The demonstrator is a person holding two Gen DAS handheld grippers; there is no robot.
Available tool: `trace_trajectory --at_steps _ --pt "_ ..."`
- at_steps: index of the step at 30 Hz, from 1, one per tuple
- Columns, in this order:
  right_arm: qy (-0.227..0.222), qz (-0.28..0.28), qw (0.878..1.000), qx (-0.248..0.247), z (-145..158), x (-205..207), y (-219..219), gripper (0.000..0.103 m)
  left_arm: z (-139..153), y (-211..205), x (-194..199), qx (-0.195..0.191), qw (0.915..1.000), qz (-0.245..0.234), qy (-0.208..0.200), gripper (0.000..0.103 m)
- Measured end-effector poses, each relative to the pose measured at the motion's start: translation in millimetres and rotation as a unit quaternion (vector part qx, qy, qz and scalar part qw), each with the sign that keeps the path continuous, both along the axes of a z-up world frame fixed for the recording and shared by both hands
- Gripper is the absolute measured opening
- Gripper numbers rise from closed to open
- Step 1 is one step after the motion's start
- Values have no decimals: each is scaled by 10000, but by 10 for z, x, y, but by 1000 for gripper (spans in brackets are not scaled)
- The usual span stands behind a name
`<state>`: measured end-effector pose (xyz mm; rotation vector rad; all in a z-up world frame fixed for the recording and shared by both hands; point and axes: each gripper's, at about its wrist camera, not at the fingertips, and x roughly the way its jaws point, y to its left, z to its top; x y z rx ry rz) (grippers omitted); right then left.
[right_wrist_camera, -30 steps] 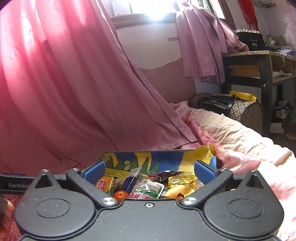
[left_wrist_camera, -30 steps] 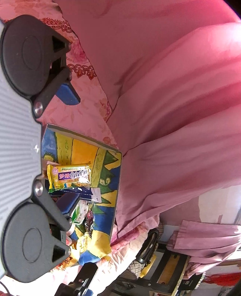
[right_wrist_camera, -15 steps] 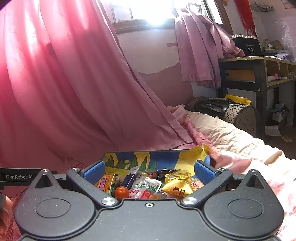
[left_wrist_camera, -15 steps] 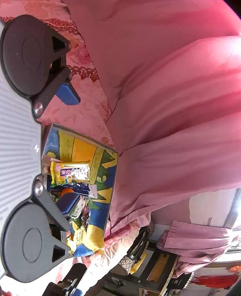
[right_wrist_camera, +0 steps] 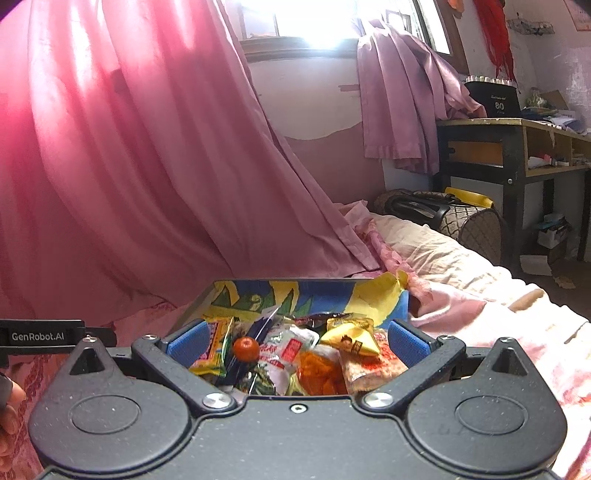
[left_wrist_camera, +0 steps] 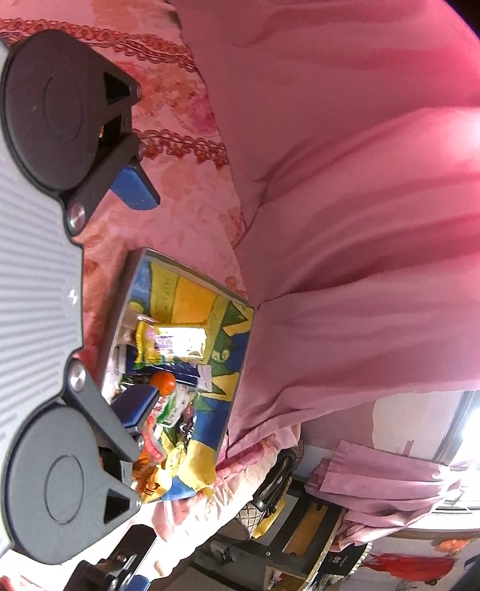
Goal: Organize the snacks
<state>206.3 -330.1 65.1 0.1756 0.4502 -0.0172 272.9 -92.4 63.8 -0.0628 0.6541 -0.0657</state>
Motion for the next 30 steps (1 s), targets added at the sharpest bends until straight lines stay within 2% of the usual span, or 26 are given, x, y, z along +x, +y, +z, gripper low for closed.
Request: trace_trajectory --at_steps 7,13,30 --pt "117 -146 9998 -55 -109 -249 51 102 -155 124 -324 2 10000 67 -36 103" --pt "163 -275 9992 -230 -217 -550 131 102 -315 262 -607 -175 9998 125 44 102" --pt "43 -363 9981 -486 -310 -1142 411 102 -437 503 -1086 -191 9996 179 -113 103"
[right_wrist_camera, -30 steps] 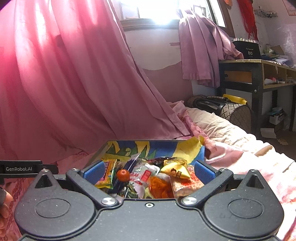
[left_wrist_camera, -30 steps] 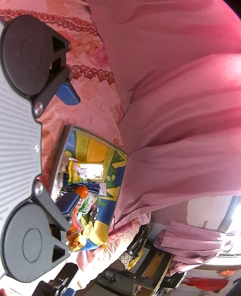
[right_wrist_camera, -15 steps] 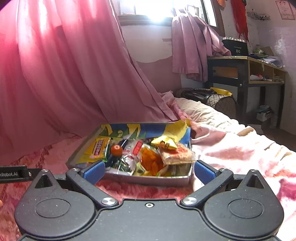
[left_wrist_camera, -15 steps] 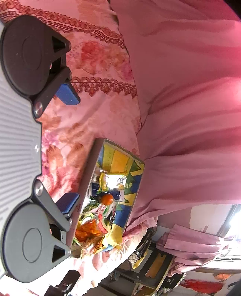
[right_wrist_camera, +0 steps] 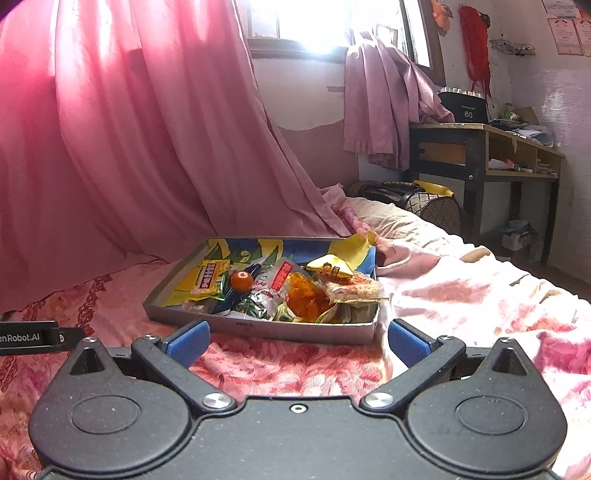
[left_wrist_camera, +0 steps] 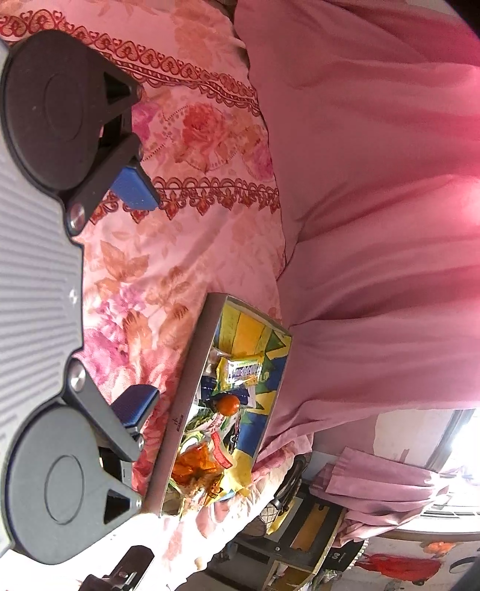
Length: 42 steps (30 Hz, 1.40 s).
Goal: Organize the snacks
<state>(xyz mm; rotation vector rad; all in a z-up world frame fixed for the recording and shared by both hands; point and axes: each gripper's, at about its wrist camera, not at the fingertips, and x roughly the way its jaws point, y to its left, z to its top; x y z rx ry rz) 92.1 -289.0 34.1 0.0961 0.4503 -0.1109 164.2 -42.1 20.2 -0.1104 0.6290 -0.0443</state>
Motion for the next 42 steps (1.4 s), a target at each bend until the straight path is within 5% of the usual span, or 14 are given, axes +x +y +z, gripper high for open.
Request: trace_trajectory --at_steps 13,24,42 --pt "-443 -208 9988 4 6 -402 189 102 -19 182 -176 34 9998 27 -199 103" --pt "-521 -621 9967 30 -102 -586 318 102 -104 139 -431 291 9965 -426 -664 103" --pt "-617 -1204 9908 -27 -182 -773 561 102 -107 309 -501 5 9928 -710 -970 103"
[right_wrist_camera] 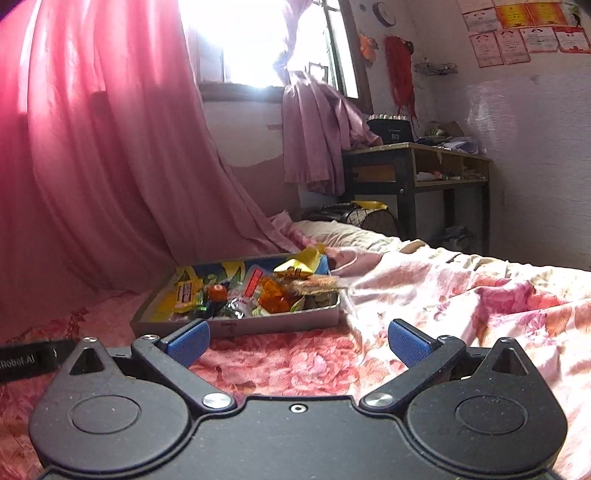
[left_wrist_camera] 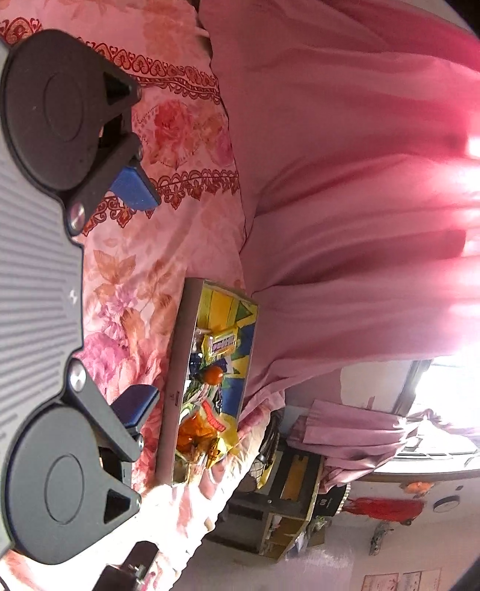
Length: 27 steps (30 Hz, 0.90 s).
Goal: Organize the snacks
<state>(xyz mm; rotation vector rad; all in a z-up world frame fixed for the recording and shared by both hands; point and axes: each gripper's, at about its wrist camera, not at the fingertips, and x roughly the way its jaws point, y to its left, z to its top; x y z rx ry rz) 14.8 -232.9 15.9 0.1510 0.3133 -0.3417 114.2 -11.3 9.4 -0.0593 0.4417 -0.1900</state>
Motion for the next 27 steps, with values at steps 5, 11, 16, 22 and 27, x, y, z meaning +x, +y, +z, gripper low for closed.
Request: trace_trajectory --at_steps 5,11,16,22,27 --pt "41 35 10000 -84 -76 138 31 102 -21 34 42 106 9999 76 19 103" --pt "154 179 9995 -192 -150 219 56 102 -81 38 57 246 9995 214 -14 103" --pt "261 300 9989 -237 -171 261 86 102 -93 46 67 289 9993 232 8 103" --pt "283 268 9990 -198 -168 251 62 102 -109 25 51 362 9992 192 21 103" --pt "315 283 9989 -219 -170 253 66 102 -97 5 43 403 9991 138 -8 103"
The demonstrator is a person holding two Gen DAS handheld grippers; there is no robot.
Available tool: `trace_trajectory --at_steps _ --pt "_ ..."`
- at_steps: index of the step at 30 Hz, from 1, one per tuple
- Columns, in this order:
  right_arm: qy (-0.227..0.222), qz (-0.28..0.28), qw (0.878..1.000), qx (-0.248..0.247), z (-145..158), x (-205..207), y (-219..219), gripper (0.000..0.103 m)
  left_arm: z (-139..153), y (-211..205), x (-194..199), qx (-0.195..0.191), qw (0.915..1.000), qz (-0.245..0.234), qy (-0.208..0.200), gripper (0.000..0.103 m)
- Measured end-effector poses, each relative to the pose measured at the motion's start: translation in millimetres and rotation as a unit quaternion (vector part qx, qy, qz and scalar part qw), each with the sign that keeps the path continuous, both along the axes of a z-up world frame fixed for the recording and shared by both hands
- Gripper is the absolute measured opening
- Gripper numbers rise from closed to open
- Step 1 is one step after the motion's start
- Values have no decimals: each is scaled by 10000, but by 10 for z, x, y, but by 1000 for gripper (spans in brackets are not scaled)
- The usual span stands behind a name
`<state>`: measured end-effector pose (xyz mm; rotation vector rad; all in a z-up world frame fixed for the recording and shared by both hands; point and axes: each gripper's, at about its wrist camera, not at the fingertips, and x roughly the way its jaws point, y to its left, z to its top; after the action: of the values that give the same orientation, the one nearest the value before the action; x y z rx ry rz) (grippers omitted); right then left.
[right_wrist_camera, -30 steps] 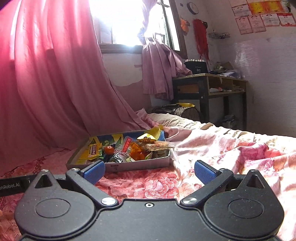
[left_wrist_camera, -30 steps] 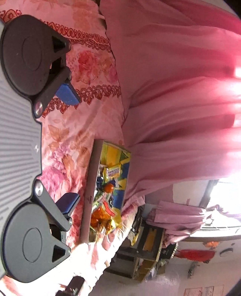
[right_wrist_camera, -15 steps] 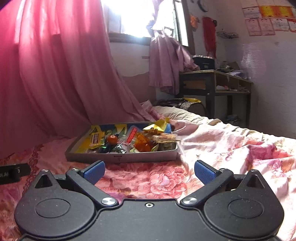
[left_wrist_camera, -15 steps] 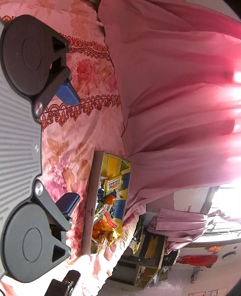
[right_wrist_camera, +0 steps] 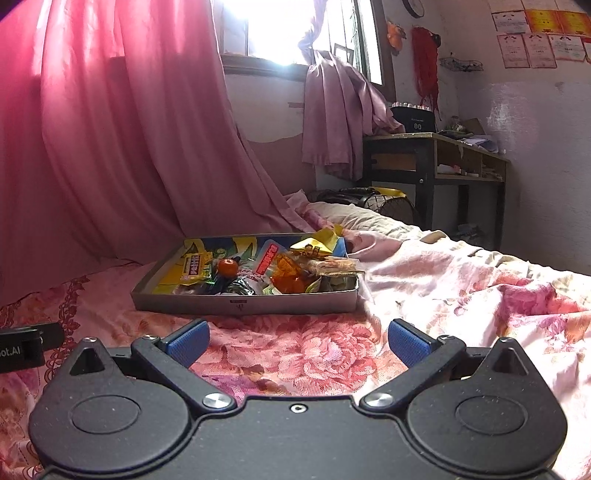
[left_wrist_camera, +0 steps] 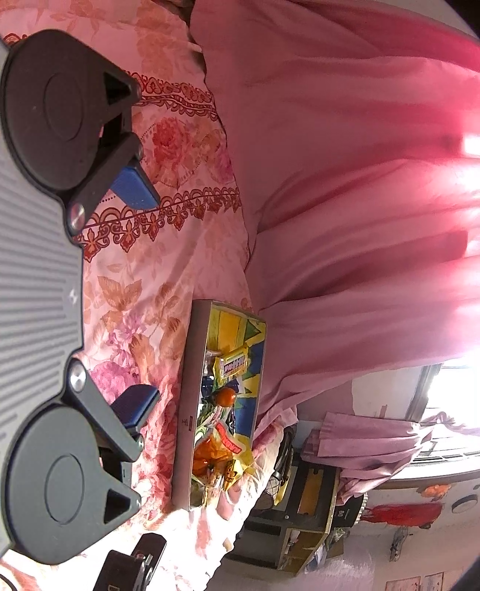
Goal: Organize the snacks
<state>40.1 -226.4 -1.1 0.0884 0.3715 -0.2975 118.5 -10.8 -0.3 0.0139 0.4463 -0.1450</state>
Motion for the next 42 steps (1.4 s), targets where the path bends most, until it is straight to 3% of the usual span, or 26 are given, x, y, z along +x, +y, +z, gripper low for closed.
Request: trace_trajectory --at_steps 42 --pt "99 115 9998 -97 -44 41 41 102 -62 -14 -13 18 10000 -23 79 103"
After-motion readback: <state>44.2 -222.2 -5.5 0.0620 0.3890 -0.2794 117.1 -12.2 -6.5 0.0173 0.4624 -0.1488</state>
